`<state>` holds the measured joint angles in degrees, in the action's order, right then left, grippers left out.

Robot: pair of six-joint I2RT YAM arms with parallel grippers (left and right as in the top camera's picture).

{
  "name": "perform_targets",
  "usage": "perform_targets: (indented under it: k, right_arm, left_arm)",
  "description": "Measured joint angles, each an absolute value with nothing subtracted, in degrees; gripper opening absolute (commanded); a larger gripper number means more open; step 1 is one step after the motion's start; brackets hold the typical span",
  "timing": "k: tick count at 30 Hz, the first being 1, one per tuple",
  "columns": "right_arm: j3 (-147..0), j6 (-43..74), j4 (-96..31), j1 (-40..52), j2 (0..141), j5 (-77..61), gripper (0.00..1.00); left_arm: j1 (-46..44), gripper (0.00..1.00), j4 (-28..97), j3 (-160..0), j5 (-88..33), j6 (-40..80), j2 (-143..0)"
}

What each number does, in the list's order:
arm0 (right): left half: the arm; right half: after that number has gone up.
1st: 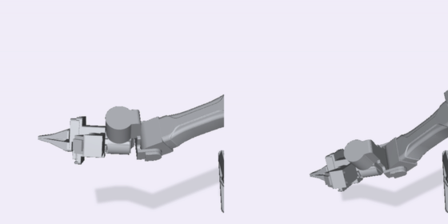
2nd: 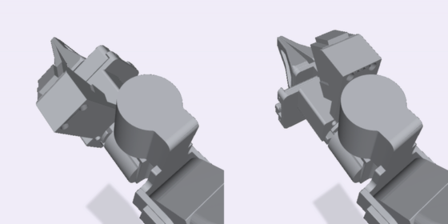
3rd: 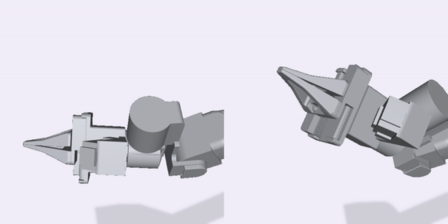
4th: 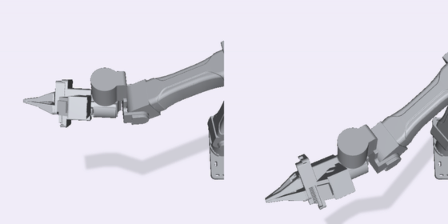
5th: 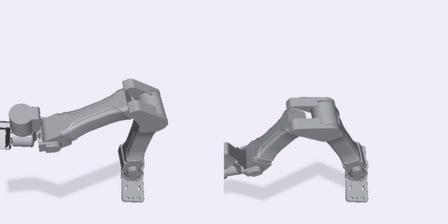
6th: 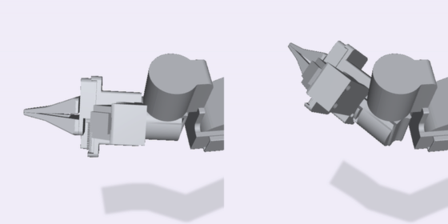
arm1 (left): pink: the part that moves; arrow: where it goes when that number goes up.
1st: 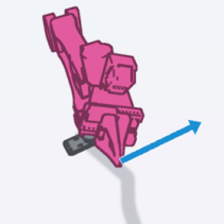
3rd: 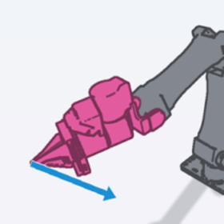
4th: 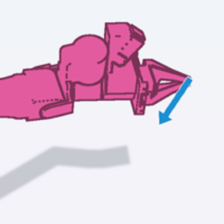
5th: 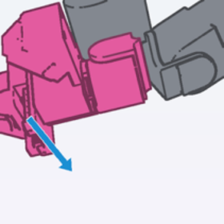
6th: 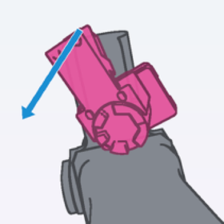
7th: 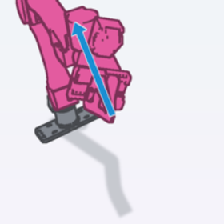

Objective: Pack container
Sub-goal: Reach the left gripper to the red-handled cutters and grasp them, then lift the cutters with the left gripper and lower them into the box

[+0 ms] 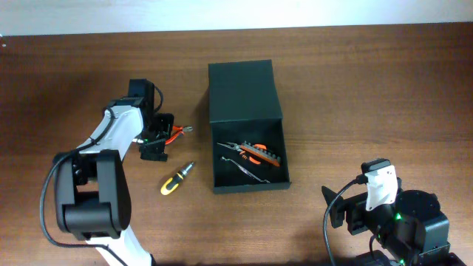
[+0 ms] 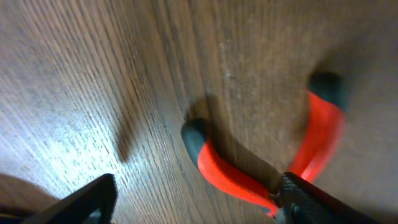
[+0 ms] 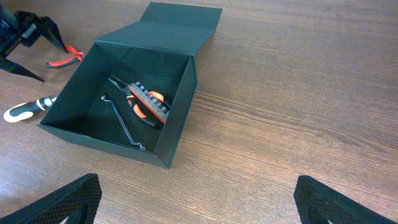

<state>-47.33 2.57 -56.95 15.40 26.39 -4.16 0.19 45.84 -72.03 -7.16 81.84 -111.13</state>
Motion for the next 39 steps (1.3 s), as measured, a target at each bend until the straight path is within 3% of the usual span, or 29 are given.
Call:
perform_targets:
  k: [8, 11, 15, 18, 23, 39]
  right_arm:
    - [-47.3, 2.6, -56.9, 15.4, 26.4, -4.2, 0.99]
    - [-47.3, 2.6, -56.9, 15.4, 26.4, -4.2, 0.99]
    - [-47.3, 2.6, -56.9, 15.4, 26.4, -4.2, 0.99]
    - [-47.3, 2.6, -56.9, 15.4, 26.4, -4.2, 0.99]
    - [-47.3, 2.5, -56.9, 15.4, 26.4, -4.2, 0.99]
    - [-47.3, 2.6, -56.9, 15.4, 26.4, -4.2, 0.99]
  left_arm:
    - [0.2, 0.70, 45.8, -72.2, -8.4, 83.5, -112.8]
    - [0.2, 0.54, 45.8, -72.2, -8.7, 84.2, -112.8]
    - [0.2, 0.21, 45.6, -72.2, -8.9, 84.7, -112.9]
    - [0.2, 0.08, 45.6, -72.2, -9.0, 84.7, -112.9]
    - [0.1, 0.02, 45.6, -72.4, -9.1, 84.7, -112.9]
    - [0.1, 0.02, 45.6, -72.4, -9.3, 84.7, -108.0]
